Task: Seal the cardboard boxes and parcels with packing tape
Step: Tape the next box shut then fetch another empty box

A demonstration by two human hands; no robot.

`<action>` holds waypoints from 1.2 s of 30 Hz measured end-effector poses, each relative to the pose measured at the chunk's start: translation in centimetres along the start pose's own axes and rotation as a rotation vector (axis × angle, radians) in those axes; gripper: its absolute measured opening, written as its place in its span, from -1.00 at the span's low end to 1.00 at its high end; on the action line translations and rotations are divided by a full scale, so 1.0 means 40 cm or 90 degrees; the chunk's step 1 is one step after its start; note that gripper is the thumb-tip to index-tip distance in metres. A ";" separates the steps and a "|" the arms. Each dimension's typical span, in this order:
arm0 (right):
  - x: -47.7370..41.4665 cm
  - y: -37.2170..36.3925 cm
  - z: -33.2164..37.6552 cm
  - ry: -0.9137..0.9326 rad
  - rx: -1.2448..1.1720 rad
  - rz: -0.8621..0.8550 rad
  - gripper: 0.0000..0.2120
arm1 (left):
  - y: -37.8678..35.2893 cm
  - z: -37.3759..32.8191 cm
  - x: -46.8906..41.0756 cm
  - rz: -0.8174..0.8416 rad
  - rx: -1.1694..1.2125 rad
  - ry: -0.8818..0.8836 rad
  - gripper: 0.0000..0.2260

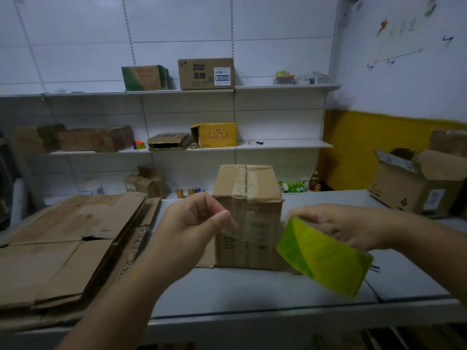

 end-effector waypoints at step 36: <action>-0.042 0.191 -0.168 -0.287 -0.282 -0.176 -0.67 | -0.006 0.250 -0.140 -0.164 0.325 0.138 -0.86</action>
Point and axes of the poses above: each hand's wrist, its own x-axis away from the middle knuckle, its own y-axis out of the back of the hand, z = x × y, the point moved 4 cm from there along -x, towards the middle knuckle, and after that the axes turned 6 degrees about -x, right-handed, at the moved point
